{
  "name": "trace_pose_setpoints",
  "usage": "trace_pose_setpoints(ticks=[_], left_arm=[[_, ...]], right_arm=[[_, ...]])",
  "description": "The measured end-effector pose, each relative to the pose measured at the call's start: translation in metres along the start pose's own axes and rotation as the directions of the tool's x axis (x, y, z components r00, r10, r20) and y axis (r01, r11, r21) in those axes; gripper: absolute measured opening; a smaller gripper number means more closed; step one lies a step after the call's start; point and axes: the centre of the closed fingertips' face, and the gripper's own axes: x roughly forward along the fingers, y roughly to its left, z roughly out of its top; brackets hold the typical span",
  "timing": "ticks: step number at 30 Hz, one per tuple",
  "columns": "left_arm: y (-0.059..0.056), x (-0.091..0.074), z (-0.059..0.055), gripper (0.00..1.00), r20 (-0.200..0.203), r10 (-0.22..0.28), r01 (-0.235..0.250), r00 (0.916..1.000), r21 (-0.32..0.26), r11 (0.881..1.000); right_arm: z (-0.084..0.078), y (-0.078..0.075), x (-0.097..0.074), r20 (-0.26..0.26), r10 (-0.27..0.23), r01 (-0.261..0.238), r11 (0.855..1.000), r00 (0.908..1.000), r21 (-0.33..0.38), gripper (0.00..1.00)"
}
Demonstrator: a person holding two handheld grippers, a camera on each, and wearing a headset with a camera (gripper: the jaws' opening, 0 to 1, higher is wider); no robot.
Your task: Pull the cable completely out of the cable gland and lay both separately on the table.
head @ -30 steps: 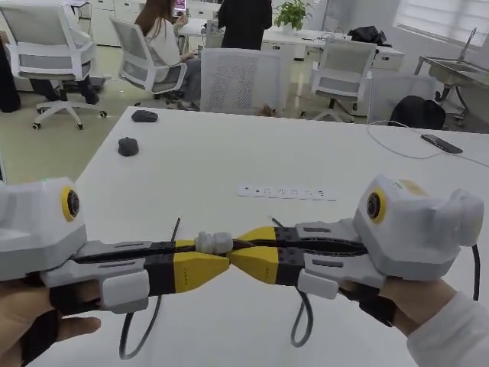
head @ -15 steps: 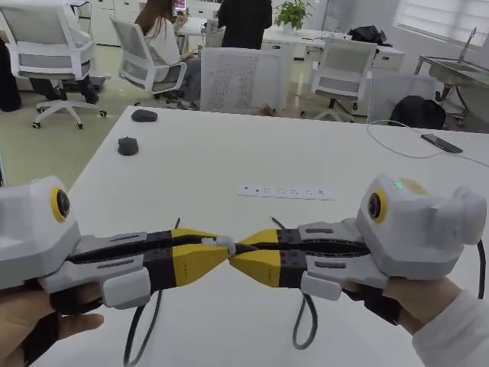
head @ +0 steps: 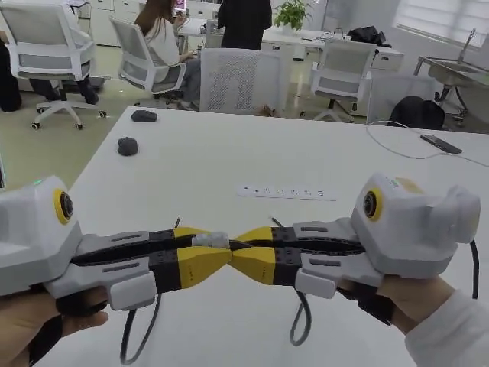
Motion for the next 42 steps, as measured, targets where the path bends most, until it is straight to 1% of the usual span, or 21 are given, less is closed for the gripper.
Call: trace_pose_setpoints(ticks=[3,5,7,12,14,17,20,23,24,25,26,27,29,32,35,37,40,42], left_arm=[[0.002,-0.002,-0.001,0.16,-0.004,0.005,-0.005,1.0000,0.001,1.000],[0.005,-0.005,-0.001,0.16,0.000,0.015,-0.015,0.9999,-0.007,1.000],[0.005,-0.006,-0.002,0.16,-0.001,0.016,-0.016,0.9999,-0.015,1.000],[0.006,-0.008,-0.005,0.16,-0.017,0.022,-0.022,0.9996,-0.010,1.000],[0.007,-0.010,-0.007,0.16,-0.019,0.024,-0.024,0.9995,-0.010,1.000],[0.009,-0.012,-0.007,0.16,-0.019,0.032,-0.032,0.9993,-0.016,0.999],[0.010,-0.013,-0.008,0.16,-0.027,0.036,-0.036,0.9990,-0.011,0.999],[0.011,-0.014,-0.009,0.16,-0.028,0.040,-0.040,0.9988,-0.011,0.999],[0.011,-0.015,-0.009,0.16,-0.026,0.042,-0.042,0.9988,-0.014,0.999],[0.012,-0.016,-0.009,0.16,-0.025,0.042,-0.043,0.9988,-0.016,0.999],[0.012,-0.017,-0.009,0.16,-0.022,0.043,-0.043,0.9988,-0.021,0.999],[0.012,-0.017,-0.009,0.16,-0.020,0.043,-0.043,0.9989,-0.023,0.999],[0.011,-0.018,-0.009,0.16,-0.020,0.040,-0.040,0.9990,-0.024,0.999],[0.011,-0.018,-0.008,0.16,-0.016,0.037,-0.037,0.9992,-0.025,0.999],[0.010,-0.019,-0.007,0.16,-0.014,0.036,-0.036,0.9993,-0.023,0.999],[0.010,-0.019,-0.008,0.16,-0.018,0.036,-0.036,0.9992,-0.026,0.999],[0.010,-0.017,-0.010,0.16,-0.029,0.030,-0.031,0.9991,-0.026,0.999],[0.010,-0.016,-0.011,0.16,-0.031,0.040,-0.040,0.9987,-0.014,0.999]], right_arm=[[-0.002,-0.002,0.000,-0.009,-0.006,0.006,1.000,0.9999,-0.001,0.02],[-0.006,-0.005,-0.003,-0.017,-0.016,0.016,1.000,0.9997,-0.001,0.02],[-0.009,-0.006,-0.005,-0.022,-0.018,0.018,1.000,0.9996,0.000,0.02],[-0.028,-0.008,-0.011,-0.084,-0.018,0.017,1.000,0.9963,-0.010,0.02],[-0.033,-0.009,-0.014,-0.099,-0.018,0.017,1.000,0.9949,-0.009,0.02],[-0.048,-0.013,-0.020,-0.148,-0.031,0.030,1.000,0.9884,-0.010,0.02],[-0.059,-0.014,-0.025,-0.183,-0.037,0.035,0.999,0.9825,-0.014,0.02],[-0.075,-0.017,-0.032,-0.244,-0.052,0.048,0.999,0.9685,-0.025,0.02],[-0.085,-0.019,-0.036,-0.285,-0.062,0.055,0.998,0.9565,-0.031,0.02],[-0.091,-0.021,-0.039,-0.312,-0.069,0.061,0.997,0.9475,-0.037,0.02],[-0.100,-0.022,-0.043,-0.348,-0.078,0.066,0.997,0.9343,-0.045,0.02],[-0.105,-0.023,-0.046,-0.366,-0.082,0.069,0.996,0.9271,-0.048,0.02],[-0.112,-0.023,-0.049,-0.381,-0.088,0.077,0.996,0.9202,-0.045,0.02],[-0.125,-0.024,-0.057,-0.416,-0.098,0.091,0.995,0.9042,-0.037,0.02],[-0.133,-0.025,-0.062,-0.430,-0.107,0.105,0.994,0.8963,-0.029,0.02],[-0.136,-0.027,-0.065,-0.435,-0.118,0.119,0.993,0.8928,-0.024,0.02],[-0.137,-0.027,-0.066,-0.441,-0.126,0.130,0.991,0.8884,-0.021,0.02],[-0.138,-0.030,-0.067,-0.449,-0.142,0.146,0.989,0.8822,-0.026,0.02]])
